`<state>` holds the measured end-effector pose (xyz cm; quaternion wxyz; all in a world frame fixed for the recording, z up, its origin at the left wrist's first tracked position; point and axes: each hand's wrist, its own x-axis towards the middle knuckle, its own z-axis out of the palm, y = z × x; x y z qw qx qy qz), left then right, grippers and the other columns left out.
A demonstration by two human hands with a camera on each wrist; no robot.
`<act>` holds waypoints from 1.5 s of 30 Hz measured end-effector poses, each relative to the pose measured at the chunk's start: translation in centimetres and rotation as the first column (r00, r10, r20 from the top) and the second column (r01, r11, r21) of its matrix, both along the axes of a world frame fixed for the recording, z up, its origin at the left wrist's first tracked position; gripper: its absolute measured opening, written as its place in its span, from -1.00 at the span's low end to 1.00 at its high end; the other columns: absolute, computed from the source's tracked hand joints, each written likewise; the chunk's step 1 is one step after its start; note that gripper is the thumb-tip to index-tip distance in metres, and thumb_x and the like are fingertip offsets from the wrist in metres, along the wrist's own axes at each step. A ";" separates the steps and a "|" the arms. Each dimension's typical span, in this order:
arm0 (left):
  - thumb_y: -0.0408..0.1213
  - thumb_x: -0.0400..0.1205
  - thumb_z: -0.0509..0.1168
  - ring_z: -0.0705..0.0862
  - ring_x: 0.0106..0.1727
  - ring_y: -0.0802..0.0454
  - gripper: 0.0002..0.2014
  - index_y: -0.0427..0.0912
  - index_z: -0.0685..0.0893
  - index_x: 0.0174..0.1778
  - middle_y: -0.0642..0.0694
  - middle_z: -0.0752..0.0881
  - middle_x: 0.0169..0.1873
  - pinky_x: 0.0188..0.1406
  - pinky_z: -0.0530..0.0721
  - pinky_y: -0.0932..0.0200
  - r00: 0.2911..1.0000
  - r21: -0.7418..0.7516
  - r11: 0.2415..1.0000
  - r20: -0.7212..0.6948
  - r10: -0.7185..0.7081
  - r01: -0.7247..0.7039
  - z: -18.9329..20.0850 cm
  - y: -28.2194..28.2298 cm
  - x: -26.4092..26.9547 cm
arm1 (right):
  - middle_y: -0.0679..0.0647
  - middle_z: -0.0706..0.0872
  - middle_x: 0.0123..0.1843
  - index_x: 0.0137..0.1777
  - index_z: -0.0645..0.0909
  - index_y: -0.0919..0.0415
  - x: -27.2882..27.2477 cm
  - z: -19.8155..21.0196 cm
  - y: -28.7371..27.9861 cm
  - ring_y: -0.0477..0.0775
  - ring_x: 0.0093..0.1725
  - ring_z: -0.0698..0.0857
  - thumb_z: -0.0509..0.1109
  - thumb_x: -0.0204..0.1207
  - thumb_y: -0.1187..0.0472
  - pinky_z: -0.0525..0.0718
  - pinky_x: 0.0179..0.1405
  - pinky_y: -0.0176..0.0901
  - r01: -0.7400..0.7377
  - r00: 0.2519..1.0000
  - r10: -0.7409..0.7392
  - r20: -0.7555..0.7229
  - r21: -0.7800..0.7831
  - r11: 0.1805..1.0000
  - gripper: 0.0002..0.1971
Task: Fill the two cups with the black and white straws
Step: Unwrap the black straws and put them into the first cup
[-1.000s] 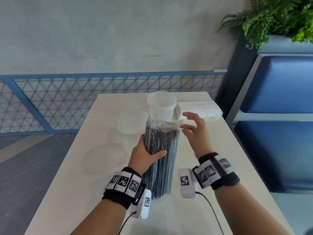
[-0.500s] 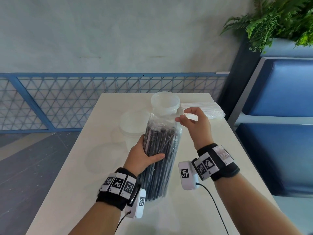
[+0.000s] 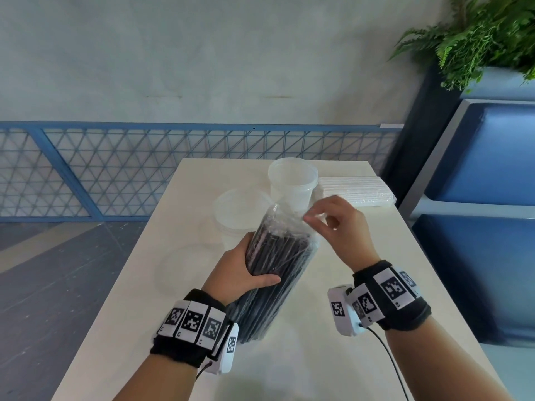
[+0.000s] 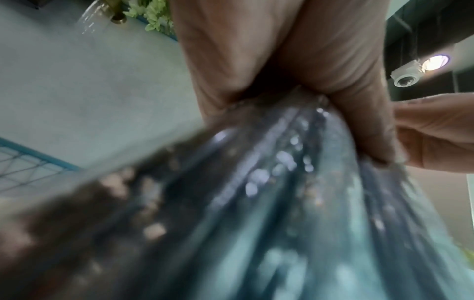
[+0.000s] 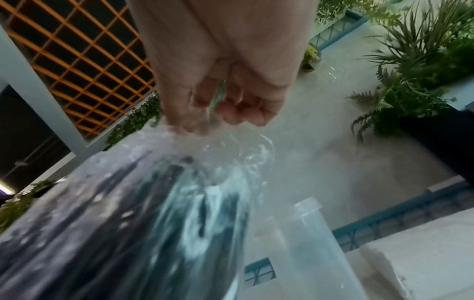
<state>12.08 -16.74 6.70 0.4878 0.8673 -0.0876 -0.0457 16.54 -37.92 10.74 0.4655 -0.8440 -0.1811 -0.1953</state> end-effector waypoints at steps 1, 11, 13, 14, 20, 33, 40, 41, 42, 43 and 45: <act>-0.09 0.30 0.59 0.67 0.03 0.35 -0.27 0.13 0.39 0.34 0.26 0.69 0.02 0.03 0.55 0.46 0.999 0.021 0.999 -0.008 -0.031 0.031 0.1 0.1 0.0 | -0.22 0.66 -0.22 -0.22 0.67 0.01 0.3 0.0 -0.3 -0.14 -0.53 0.44 0.51 0.41 0.18 0.42 -0.43 -0.52 0.047 0.998 -0.046 -0.044 0.024 0.999 -0.93; -0.08 0.28 0.60 0.68 0.02 0.36 -0.26 0.13 0.42 0.35 0.28 0.69 0.02 -0.01 0.52 0.62 0.995 0.130 0.987 -0.005 -0.096 0.096 0.4 1.3 0.7 | -0.08 0.76 -0.21 -0.20 0.66 0.13 0.4 0.0 -0.7 -0.09 -0.29 0.74 0.42 0.49 0.25 0.70 -0.15 -0.30 0.065 0.972 -0.015 -0.234 0.208 0.976 -0.94; -0.08 0.27 0.61 0.68 0.04 0.35 -0.24 0.14 0.41 0.36 0.25 0.70 0.05 -0.03 0.50 0.64 0.994 0.145 0.983 -0.004 -0.110 0.110 0.4 1.4 0.8 | -0.03 0.80 -0.21 -0.14 0.71 0.14 -0.1 -0.7 -0.3 -0.19 -0.32 0.74 0.42 0.51 0.25 0.61 -0.24 -0.52 -0.068 0.960 0.057 -0.275 -0.033 0.997 -0.95; -0.08 0.27 0.61 0.68 0.05 0.34 -0.24 0.14 0.41 0.36 0.23 0.71 0.06 -0.02 0.51 0.63 0.992 0.156 0.980 -0.012 -0.125 0.126 0.4 1.4 0.8 | -0.02 0.80 -0.19 -0.09 0.72 0.13 0.0 -1.2 -0.2 -0.22 -0.34 0.74 0.41 0.51 0.25 0.56 -0.28 -0.57 -0.105 0.946 0.068 -0.316 -0.101 0.989 -0.94; -0.10 0.28 0.60 0.68 0.12 0.24 -0.20 0.13 0.37 0.40 0.15 0.71 0.13 0.12 0.57 0.39 0.985 0.205 0.964 -0.057 -0.163 0.171 0.2 1.7 1.0 | -0.06 0.71 0.19 0.24 0.64 0.08 -0.1 -1.5 -0.4 -0.25 -0.39 0.65 0.44 0.41 0.41 0.63 -0.27 -0.45 -0.272 0.817 0.247 -0.521 0.029 0.962 -0.59; 0.05 0.18 0.62 0.71 0.10 0.19 -0.18 0.11 0.45 0.36 0.14 0.74 0.10 0.19 0.65 0.11 0.994 0.251 0.962 -0.059 -0.097 0.109 -0.6 1.4 1.7 | 0.37 0.68 -0.37 -0.37 0.62 0.40 -0.3 -4.6 2.9 0.19 -0.40 0.55 0.38 0.48 0.37 0.43 -0.34 -0.30 0.085 0.936 -0.074 -0.345 0.016 0.996 -0.80; 0.03 0.23 0.60 0.71 0.08 0.18 -0.23 0.08 0.47 0.35 0.12 0.74 0.10 0.18 0.63 0.19 0.996 0.243 0.968 -0.074 -0.047 0.063 -0.6 1.9 1.9 | -0.05 0.77 -0.35 -0.26 0.73 0.09 1.0 -2.3 -0.2 -0.14 -0.36 0.70 0.52 0.38 0.32 0.67 -0.19 -0.39 0.170 0.944 -0.102 -0.314 0.199 0.965 -0.90; 0.03 0.23 0.60 0.71 0.08 0.19 -0.24 0.08 0.47 0.34 0.12 0.74 0.09 0.18 0.63 0.20 0.996 0.237 0.970 -0.075 -0.044 0.061 -0.6 2.0 1.9 | -0.02 0.78 -0.34 -0.25 0.73 0.13 1.3 -1.8 -0.7 -0.11 -0.35 0.71 0.52 0.39 0.31 0.68 -0.18 -0.34 0.188 0.945 -0.118 -0.305 0.213 0.959 -0.92; 0.02 0.24 0.61 0.71 0.08 0.19 -0.24 0.07 0.47 0.35 0.12 0.74 0.10 0.18 0.63 0.20 0.996 0.230 0.972 -0.075 -0.041 0.058 -0.7 2.0 1.9 | -0.01 0.78 -0.33 -0.25 0.73 0.15 1.6 -1.4 -1.1 -0.13 -0.36 0.71 0.52 0.40 0.33 0.69 -0.18 -0.33 0.207 0.946 -0.134 -0.295 0.234 0.950 -0.93; 0.01 0.24 0.61 0.71 0.08 0.19 -0.24 0.07 0.47 0.35 0.13 0.74 0.10 0.18 0.62 0.22 0.996 0.221 0.974 -0.075 -0.039 0.055 -0.6 2.1 1.9 | -0.01 0.78 -0.33 -0.26 0.72 0.16 1.9 -1.1 -1.5 -0.19 -0.38 0.70 0.51 0.40 0.35 0.69 -0.19 -0.36 0.221 0.948 -0.143 -0.284 0.267 0.938 -0.91; -0.02 0.24 0.61 0.72 0.07 0.20 -0.26 0.07 0.48 0.33 0.14 0.74 0.09 0.15 0.61 0.28 0.997 0.202 0.978 -0.071 -0.033 0.047 -0.6 2.1 1.9 | -0.01 0.78 -0.30 -0.25 0.72 0.18 2.2 -0.6 -1.8 -0.23 -0.37 0.70 0.49 0.41 0.38 0.69 -0.19 -0.38 0.241 0.951 -0.154 -0.269 0.329 0.913 -0.90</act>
